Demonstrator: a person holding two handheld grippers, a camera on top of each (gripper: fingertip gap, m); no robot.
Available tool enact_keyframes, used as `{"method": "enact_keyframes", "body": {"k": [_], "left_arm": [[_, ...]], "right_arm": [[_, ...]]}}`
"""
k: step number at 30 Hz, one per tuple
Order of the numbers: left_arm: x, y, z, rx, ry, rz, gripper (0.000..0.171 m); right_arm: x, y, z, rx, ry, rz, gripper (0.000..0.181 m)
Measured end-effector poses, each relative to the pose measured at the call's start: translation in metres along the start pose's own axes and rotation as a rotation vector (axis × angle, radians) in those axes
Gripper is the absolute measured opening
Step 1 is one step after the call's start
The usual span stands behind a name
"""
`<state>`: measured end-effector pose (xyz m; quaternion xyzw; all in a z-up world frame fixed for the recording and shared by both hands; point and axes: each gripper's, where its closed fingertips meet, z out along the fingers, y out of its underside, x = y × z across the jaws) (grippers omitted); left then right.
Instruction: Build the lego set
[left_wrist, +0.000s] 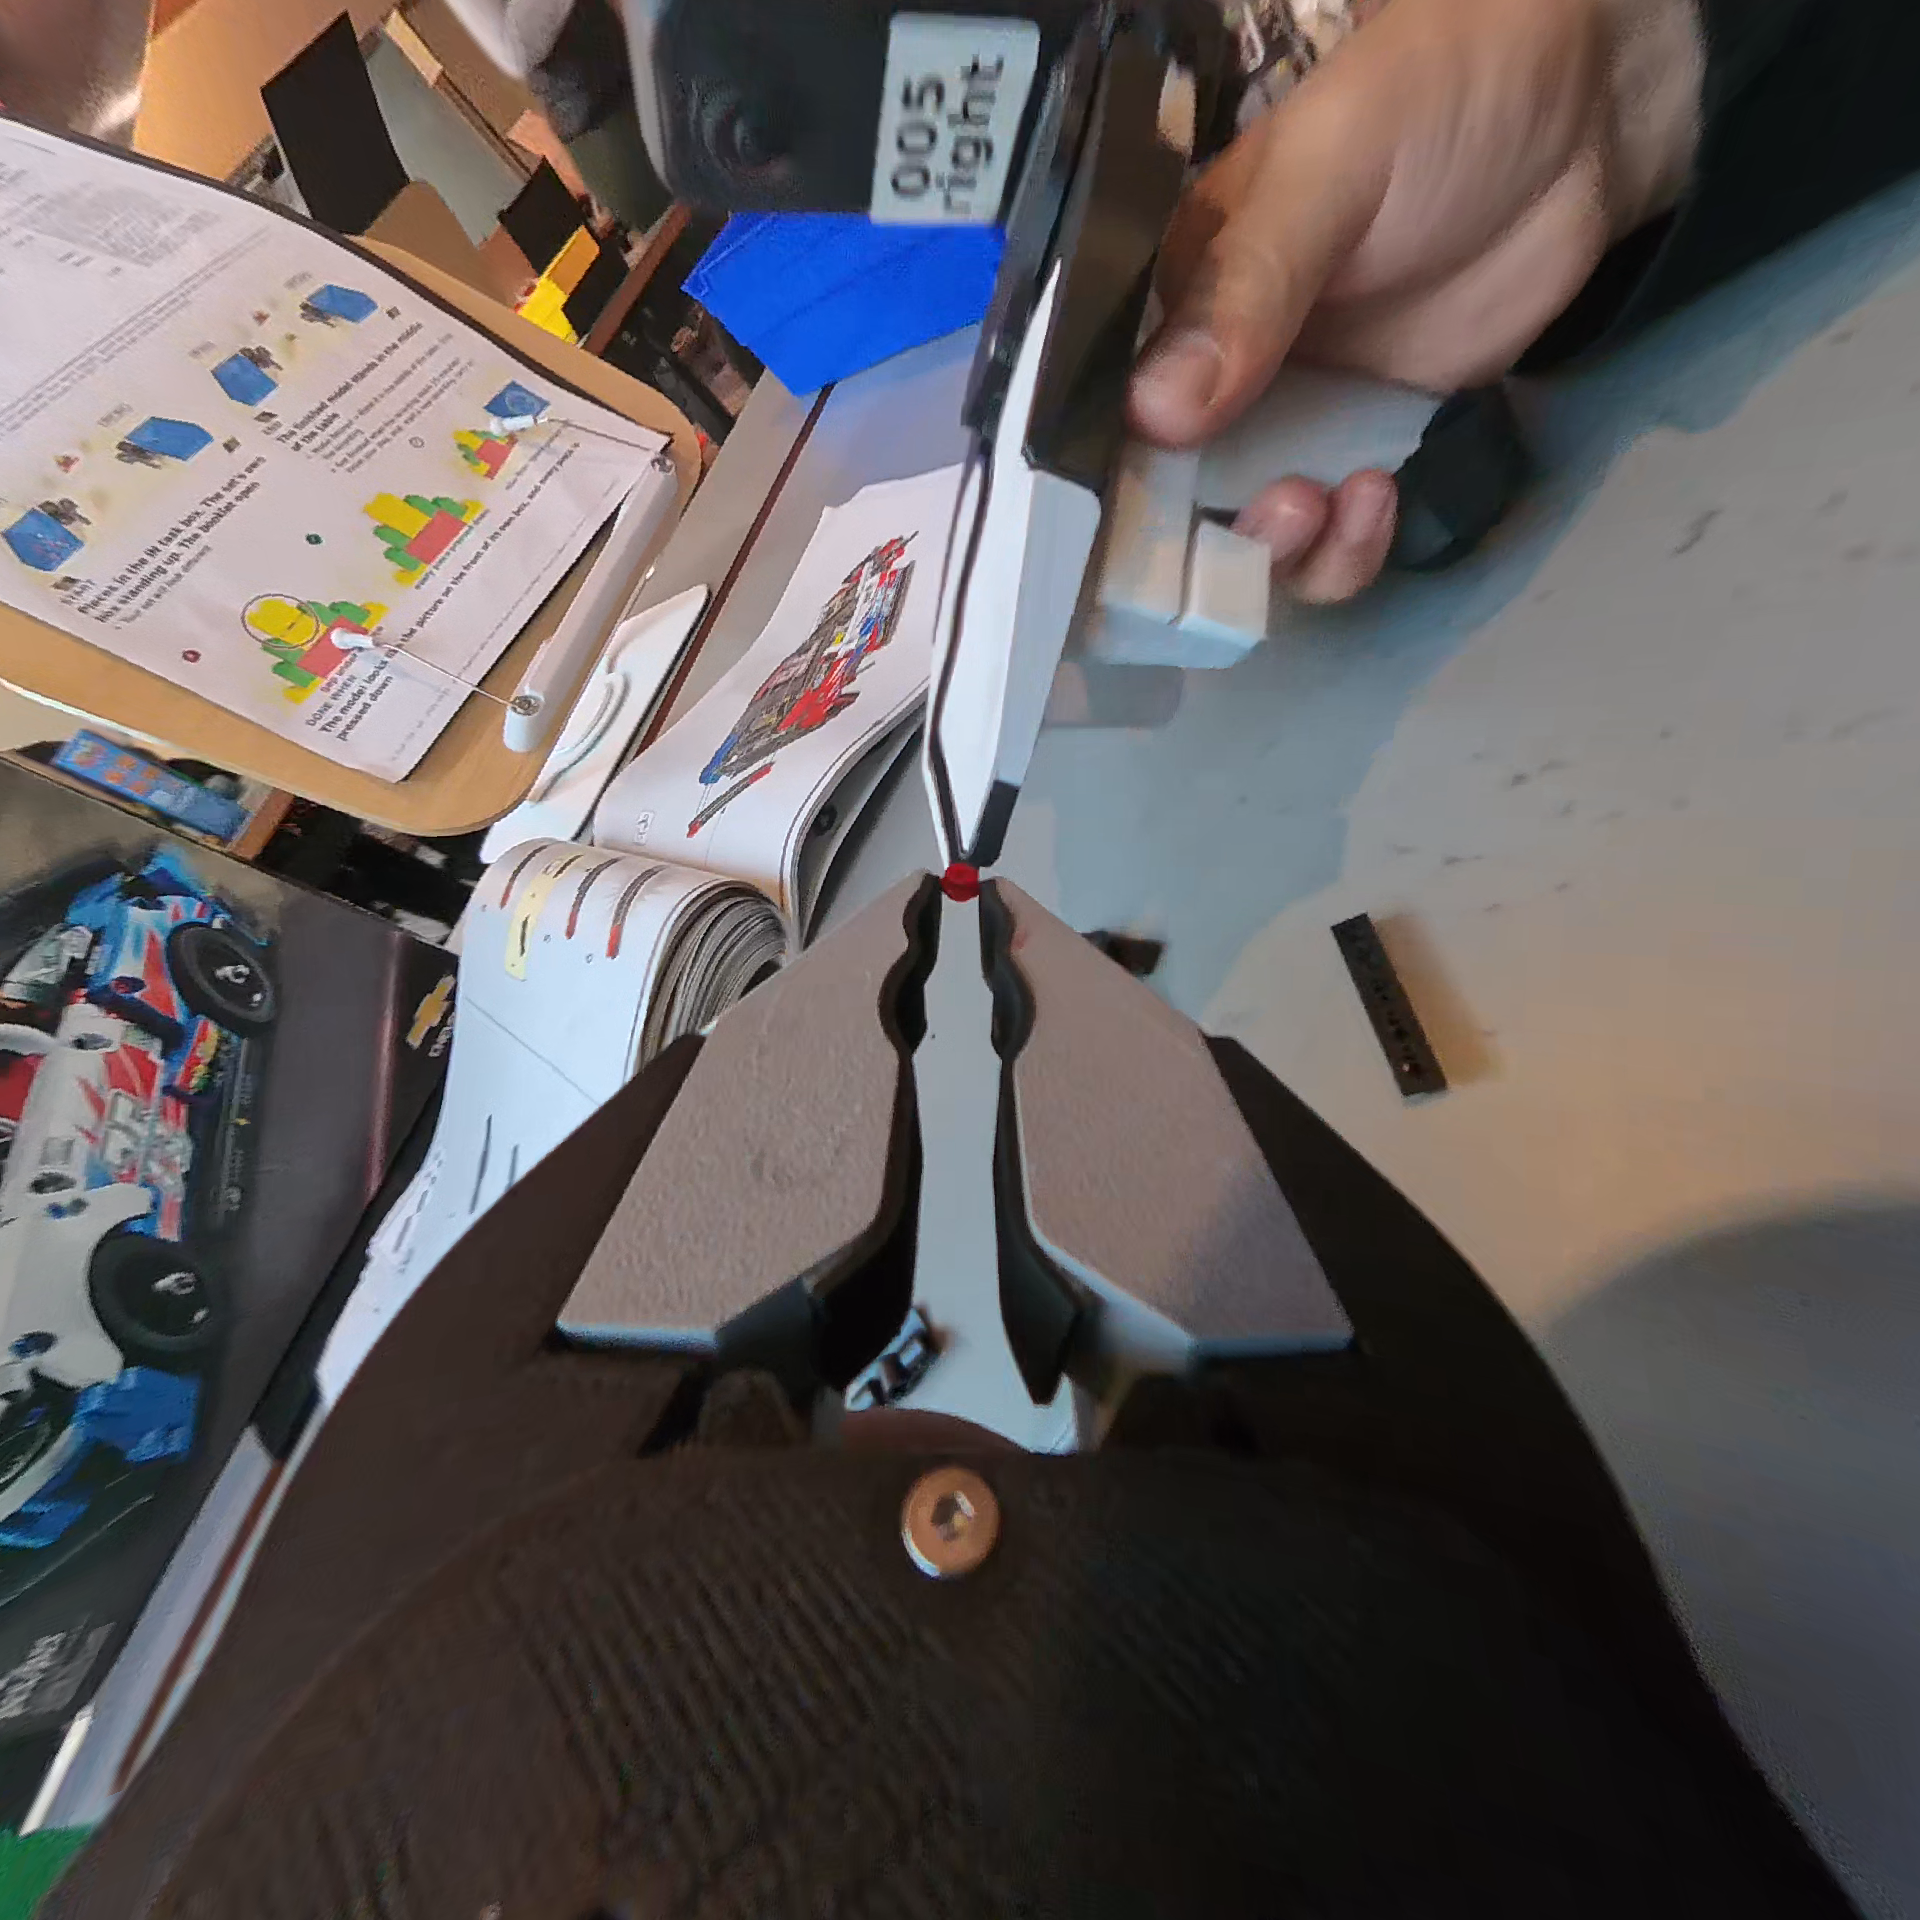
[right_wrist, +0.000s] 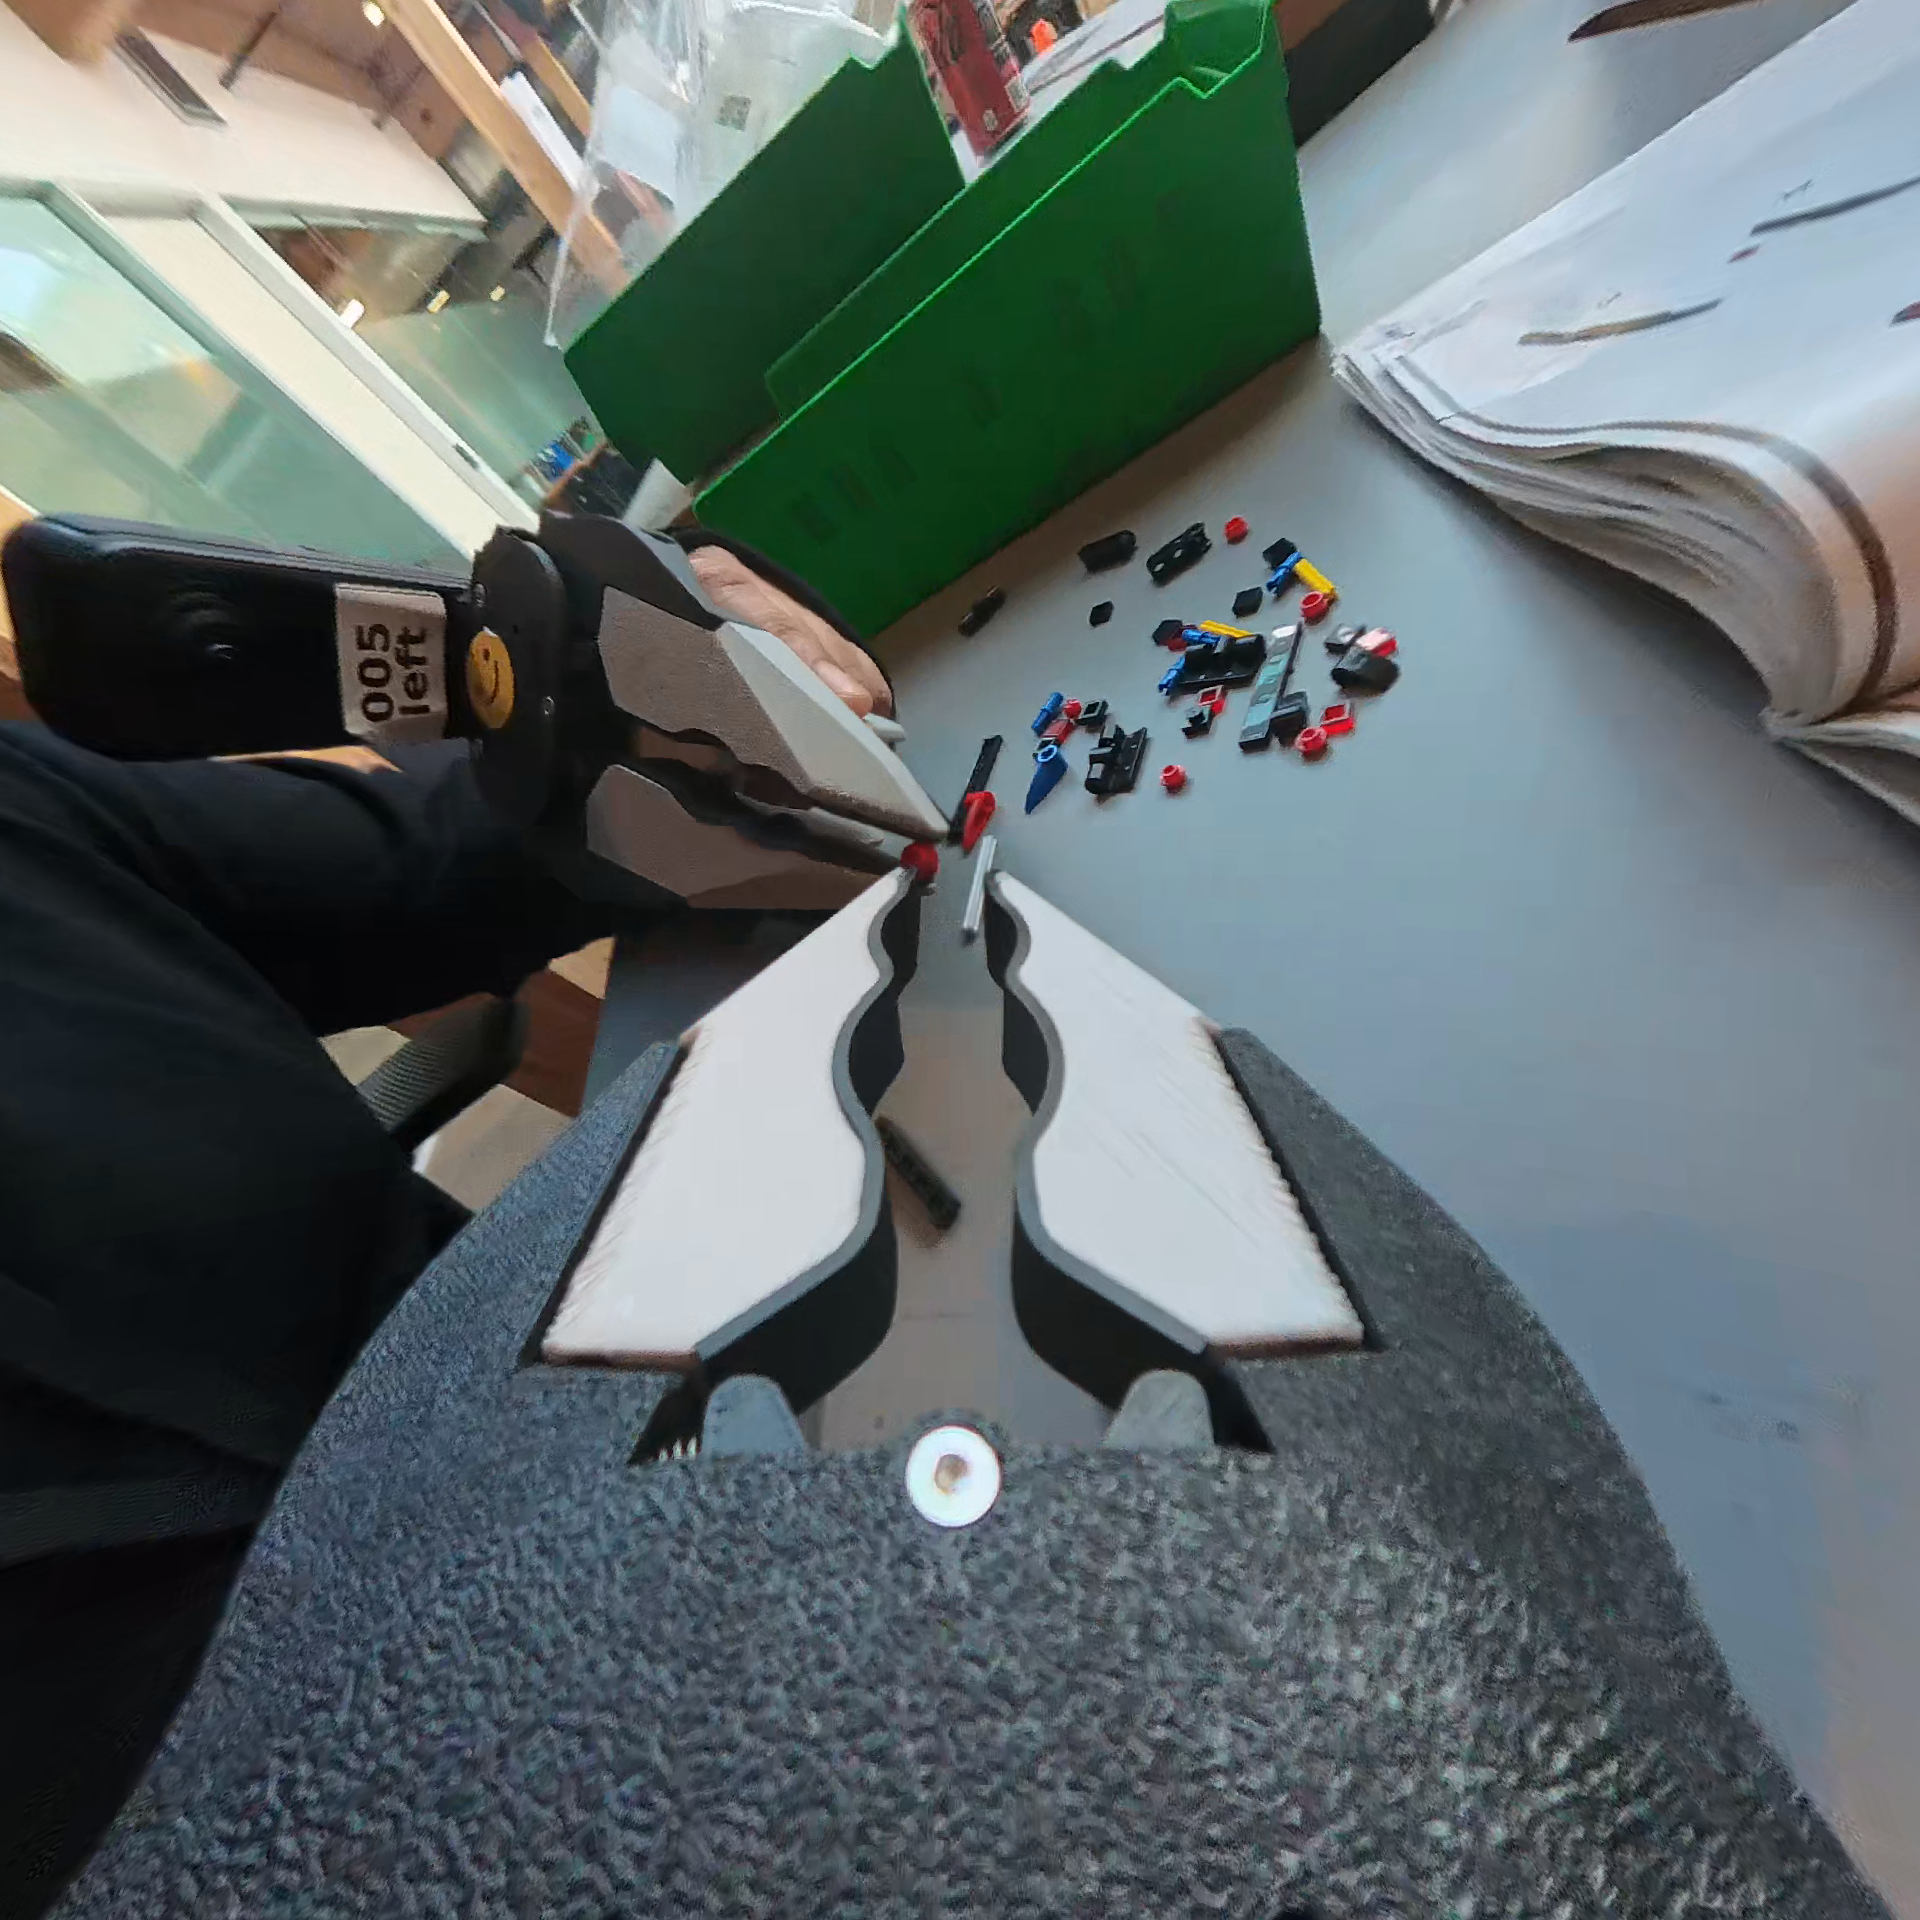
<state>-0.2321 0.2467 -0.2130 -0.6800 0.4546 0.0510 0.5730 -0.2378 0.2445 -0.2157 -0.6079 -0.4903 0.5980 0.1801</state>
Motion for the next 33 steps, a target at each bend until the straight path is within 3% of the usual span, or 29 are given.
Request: {"method": "enact_keyframes", "body": {"k": [5,13,33], "left_arm": [[-0.0003,0.005,0.0023,-0.05,-0.034,0.06,0.004],[0.0012,0.0076,0.0031,-0.069,-0.032,0.07,0.004],[-0.0014,0.0021,0.0035,-0.032,-0.055,0.036,0.004]], "right_arm": [[0.0007,0.0002,0.0026,-0.009,0.071,-0.112,0.0],[-0.0009,0.0018,0.005,-0.019,0.075,-0.136,0.003],[-0.0016,-0.0024,0.0029,0.014,0.039,-0.093,0.004]]}}
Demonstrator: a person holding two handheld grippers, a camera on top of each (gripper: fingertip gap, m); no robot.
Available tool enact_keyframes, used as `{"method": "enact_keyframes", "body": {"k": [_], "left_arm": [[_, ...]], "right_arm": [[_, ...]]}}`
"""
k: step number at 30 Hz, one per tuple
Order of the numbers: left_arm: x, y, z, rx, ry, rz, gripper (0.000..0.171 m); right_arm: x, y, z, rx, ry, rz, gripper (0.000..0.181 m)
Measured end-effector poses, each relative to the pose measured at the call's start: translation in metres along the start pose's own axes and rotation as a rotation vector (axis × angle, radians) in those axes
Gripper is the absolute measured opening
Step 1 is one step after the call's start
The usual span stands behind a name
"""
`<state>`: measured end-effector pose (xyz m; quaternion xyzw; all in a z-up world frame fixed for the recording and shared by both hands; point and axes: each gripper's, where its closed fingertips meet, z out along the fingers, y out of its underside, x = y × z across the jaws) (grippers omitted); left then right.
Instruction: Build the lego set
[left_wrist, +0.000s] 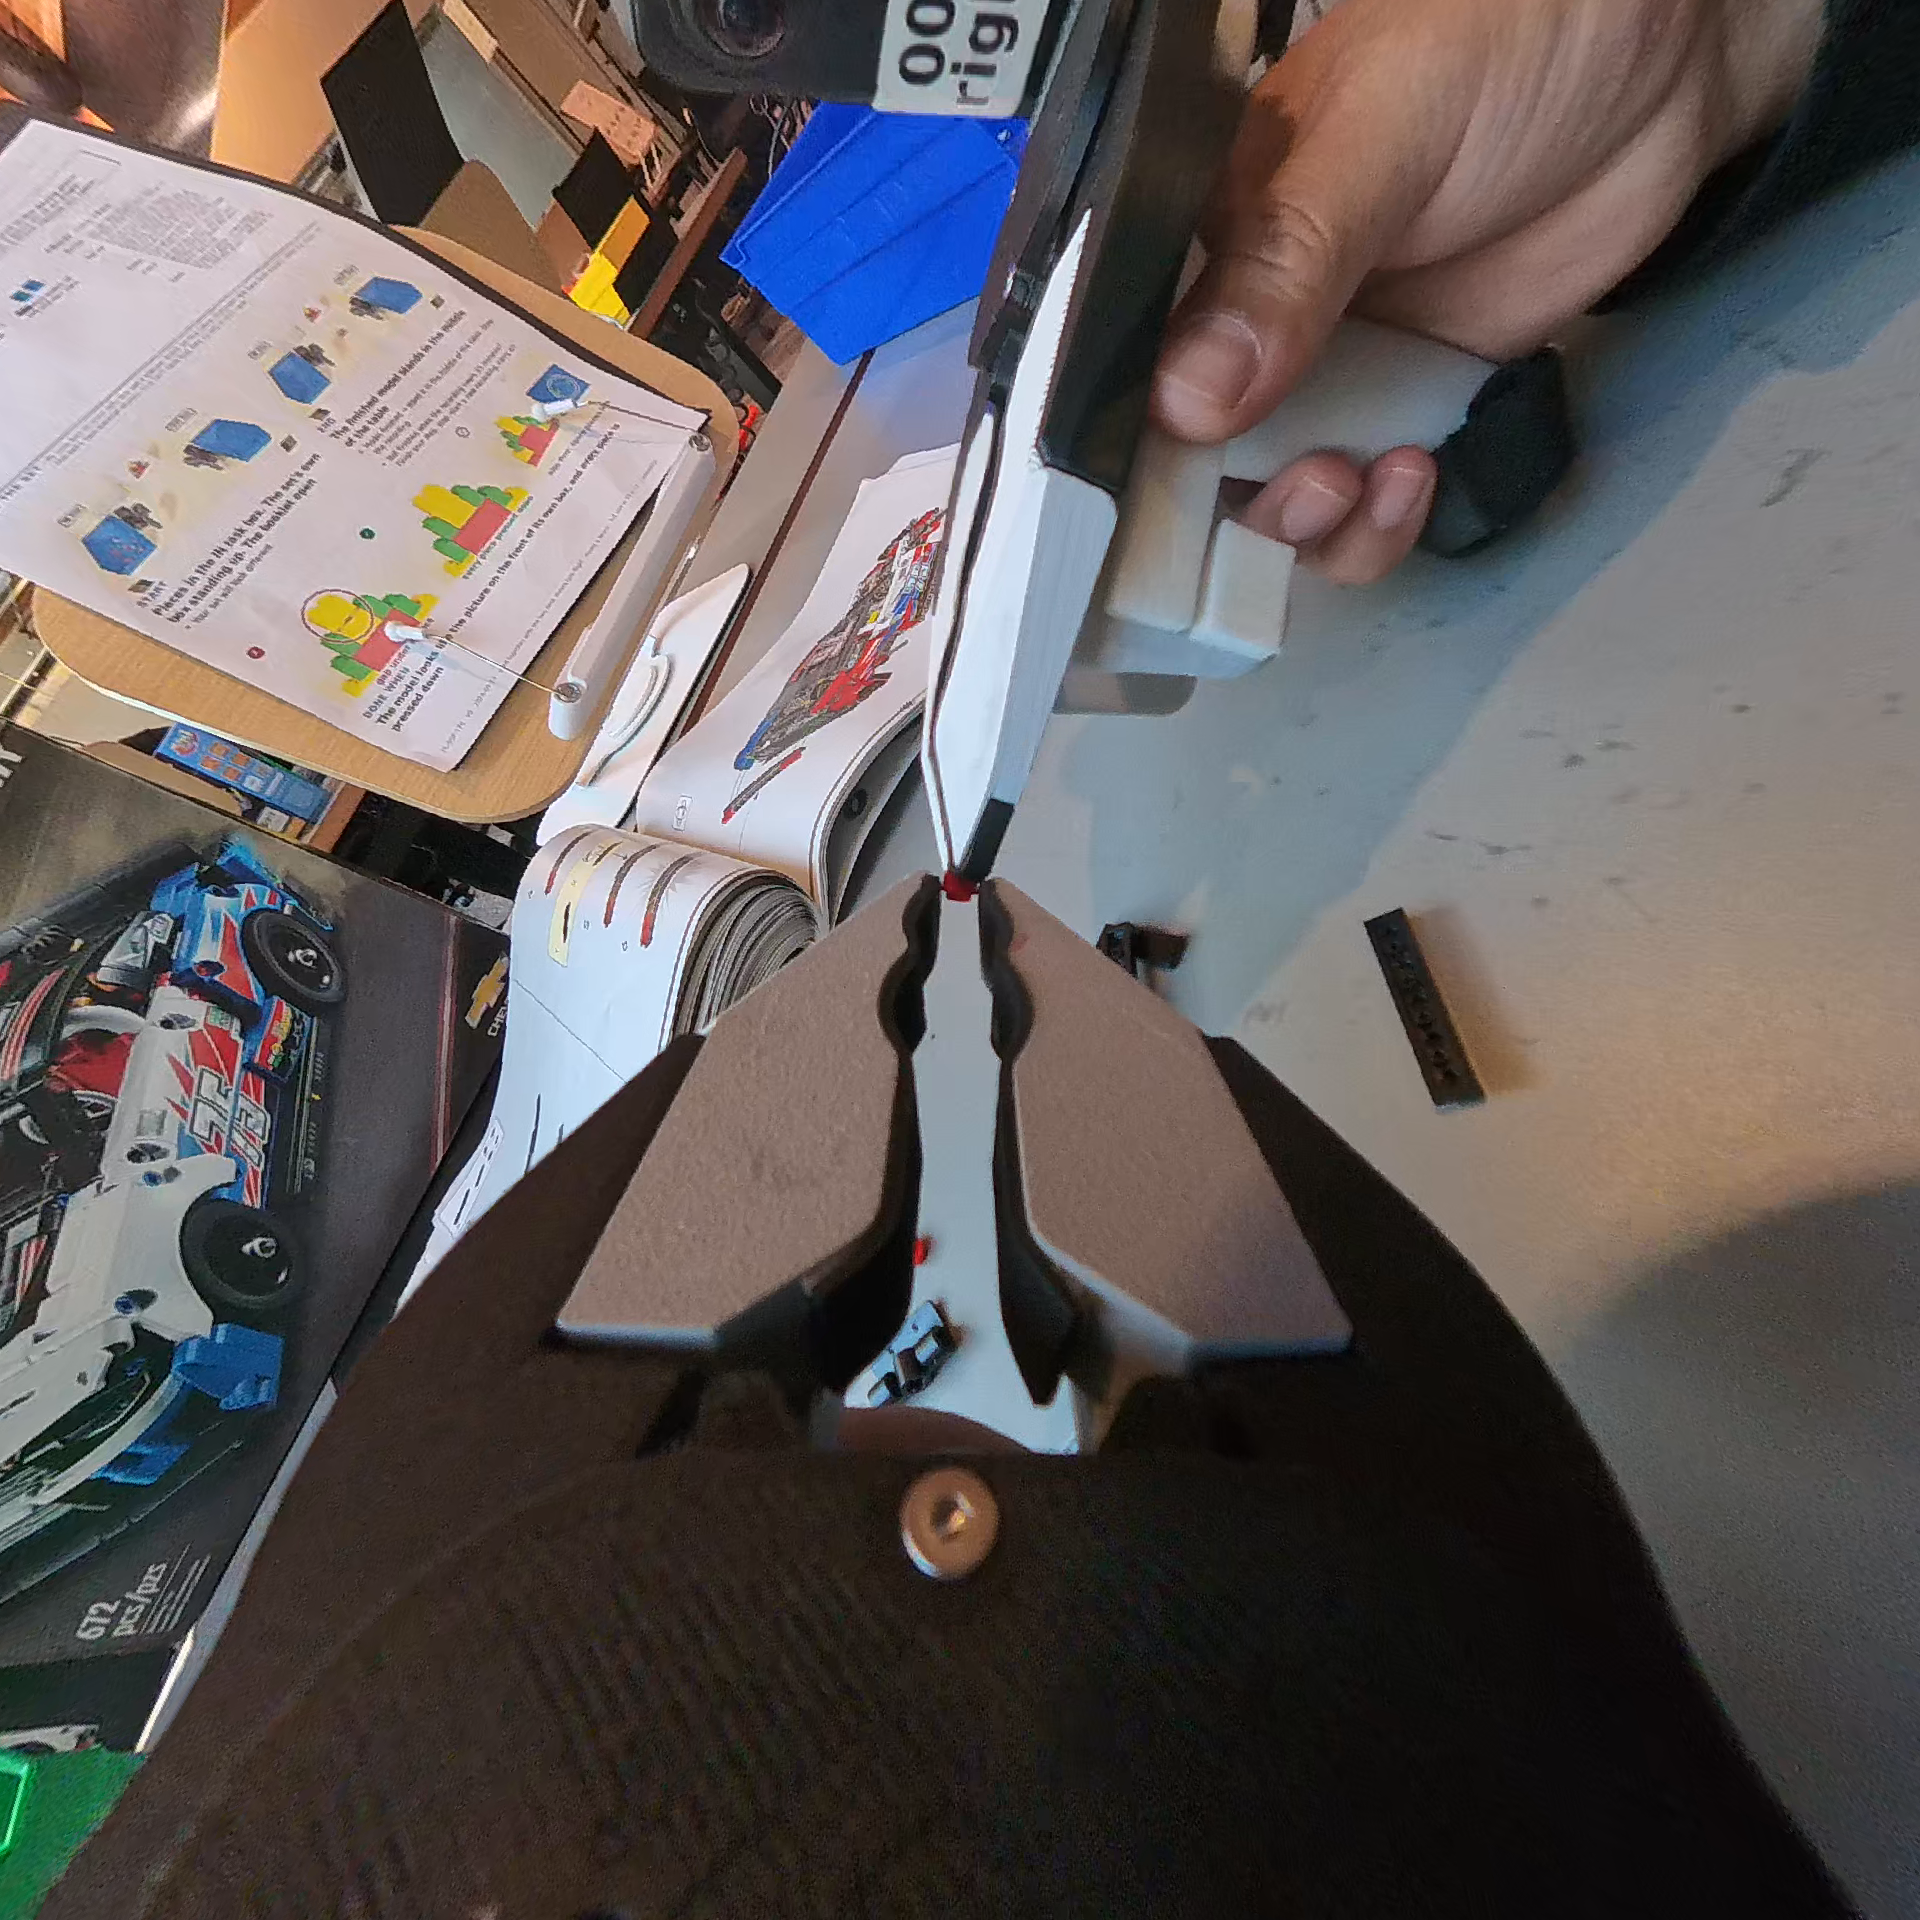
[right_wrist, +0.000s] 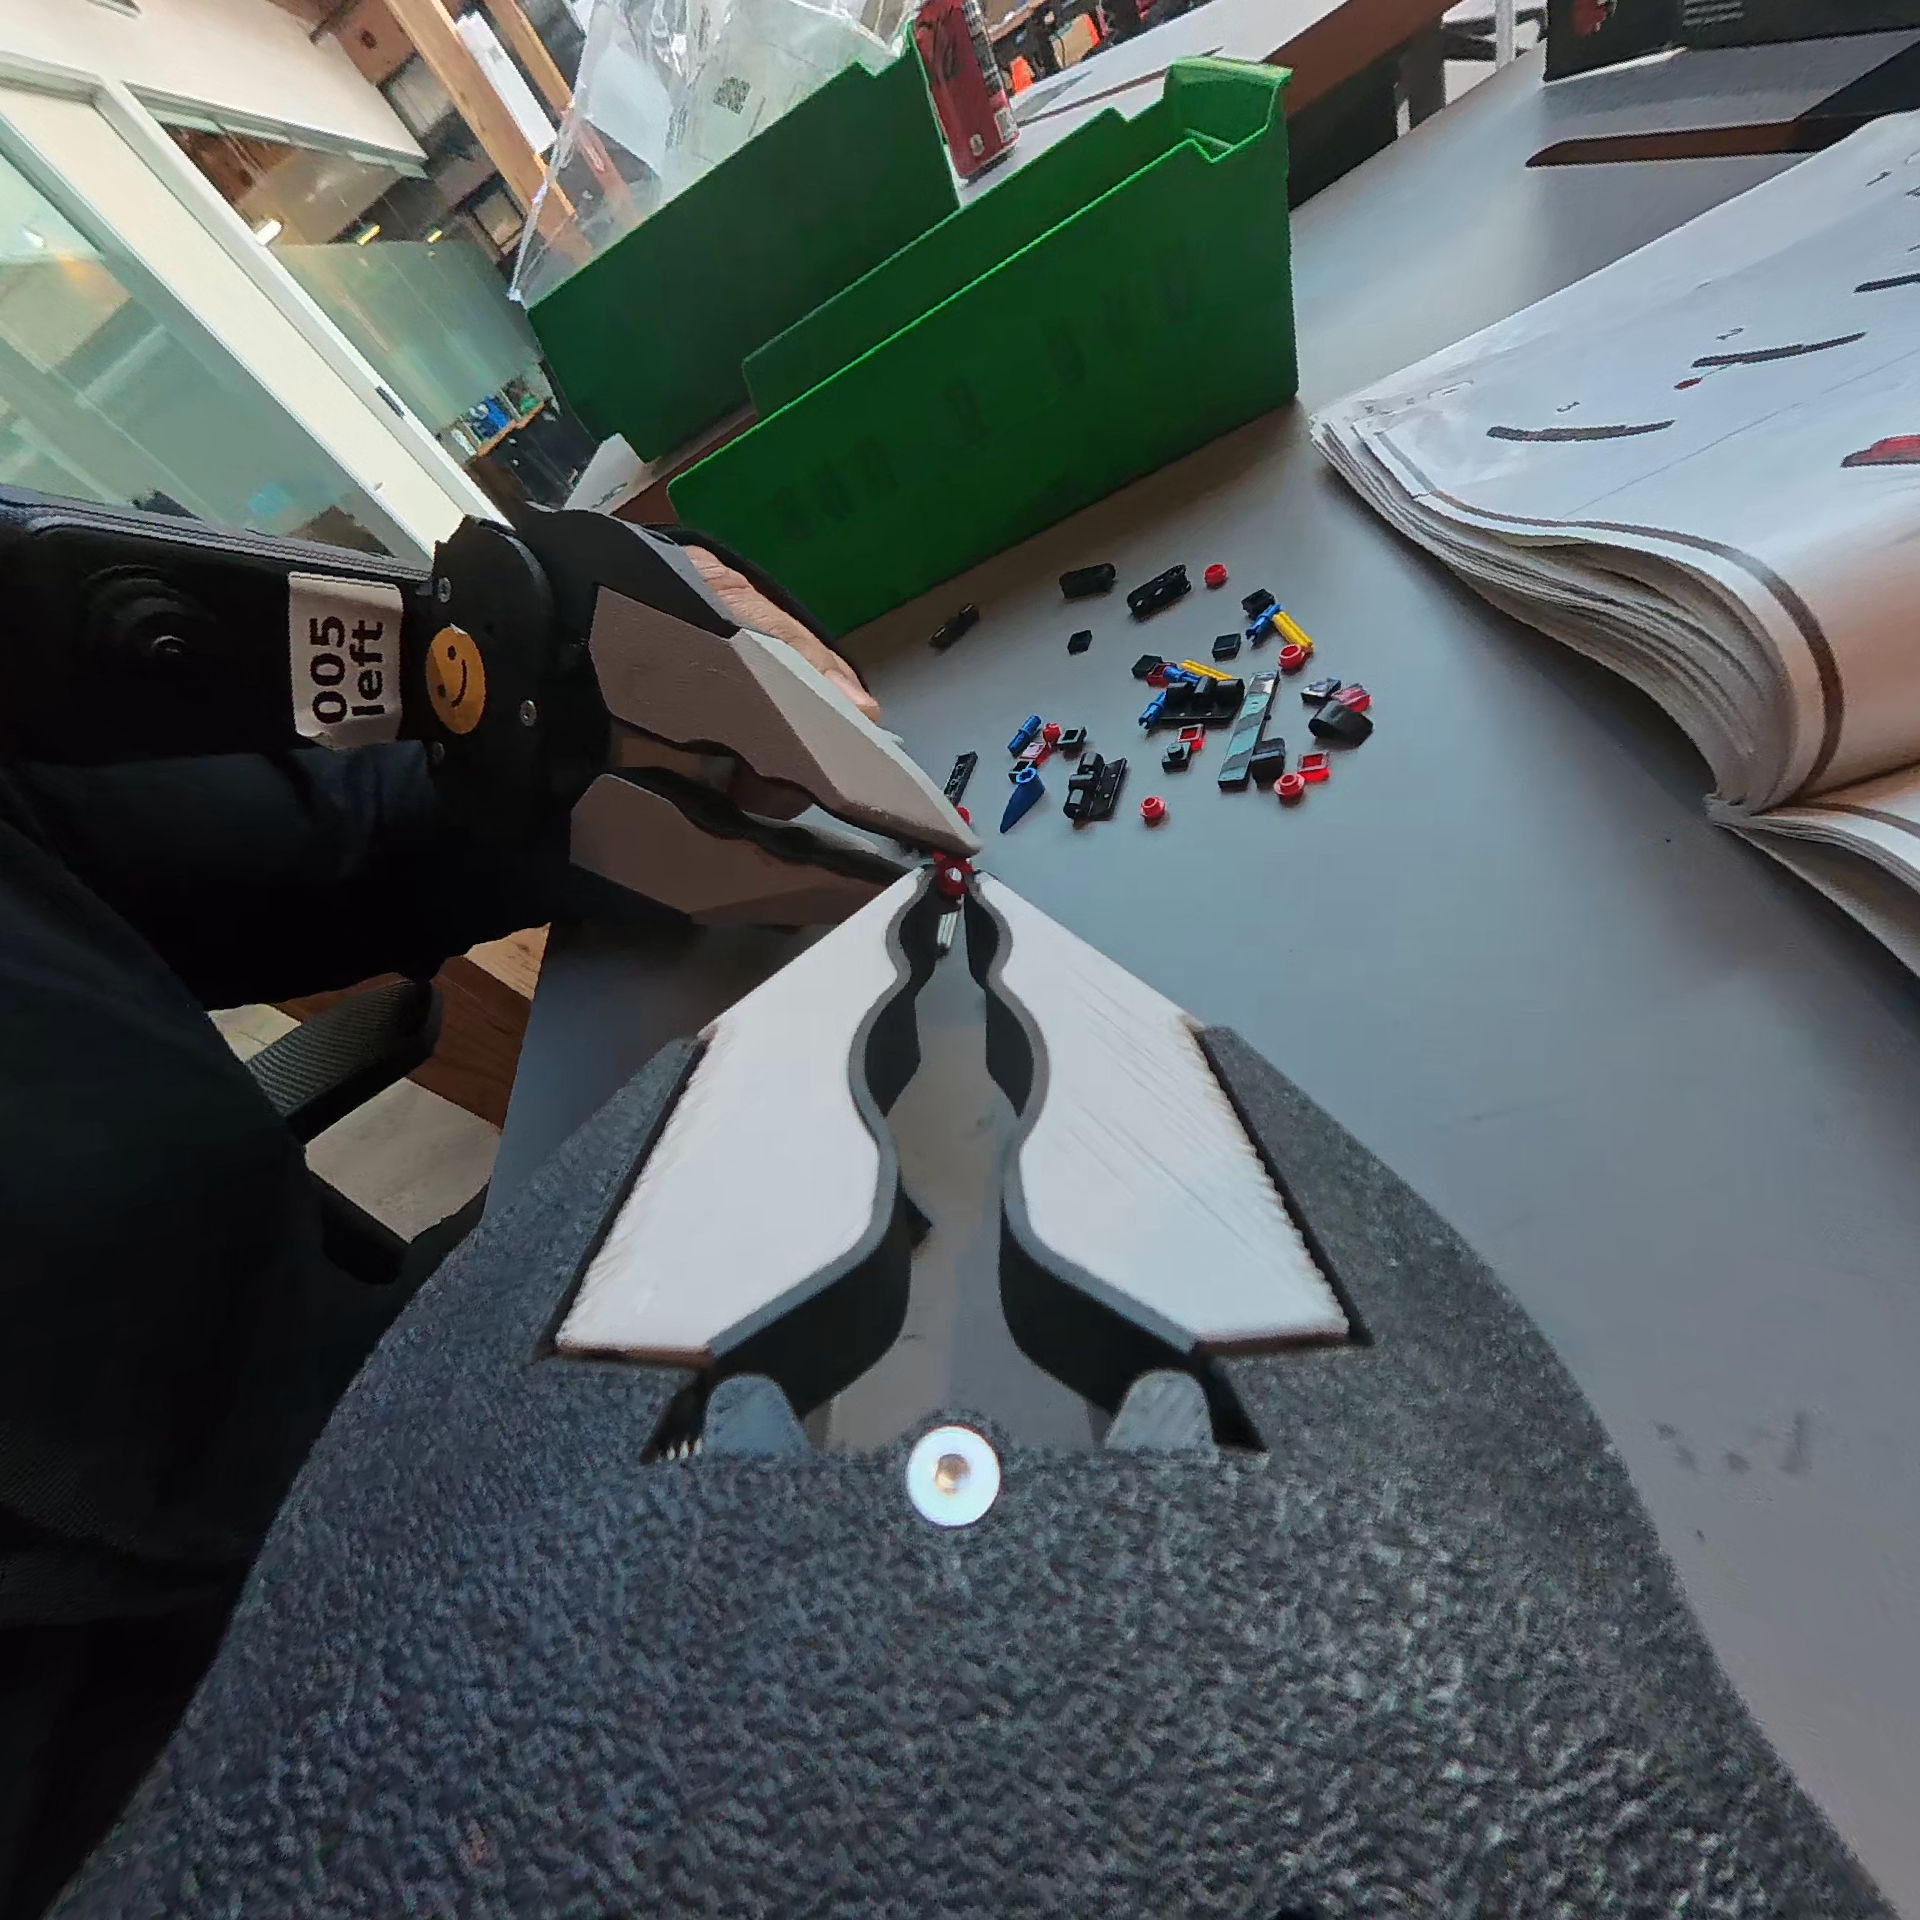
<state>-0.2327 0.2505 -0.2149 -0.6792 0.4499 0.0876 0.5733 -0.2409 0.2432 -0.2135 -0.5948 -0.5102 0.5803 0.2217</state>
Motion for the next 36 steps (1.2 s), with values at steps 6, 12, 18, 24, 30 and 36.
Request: {"method": "enact_keyframes", "body": {"k": [6,12,18,24,30,36], "left_arm": [[-0.0026,0.003,0.0005,-0.01,0.005,-0.037,0.004],[-0.0009,0.0015,0.0003,-0.011,0.006,-0.032,0.004],[0.0,0.0027,0.001,-0.034,-0.003,-0.008,0.004],[0.0007,0.0029,0.0011,-0.032,0.009,-0.037,0.004],[0.0015,0.0039,0.0019,-0.046,0.002,-0.025,0.004],[0.0017,0.0056,0.0025,-0.062,0.006,-0.045,0.004]], "right_arm": [[0.0038,-0.0003,-0.0013,-0.004,0.025,-0.022,0.002],[0.0018,-0.001,-0.0011,-0.004,0.016,-0.03,0.006],[0.0025,0.0005,0.0013,-0.016,0.056,-0.08,0.003],[0.0025,0.0012,0.0014,-0.021,0.068,-0.096,0.003],[0.0032,0.0021,0.0014,-0.026,0.067,-0.089,0.003],[0.0046,0.0026,0.0019,-0.033,0.087,-0.11,0.003]]}}
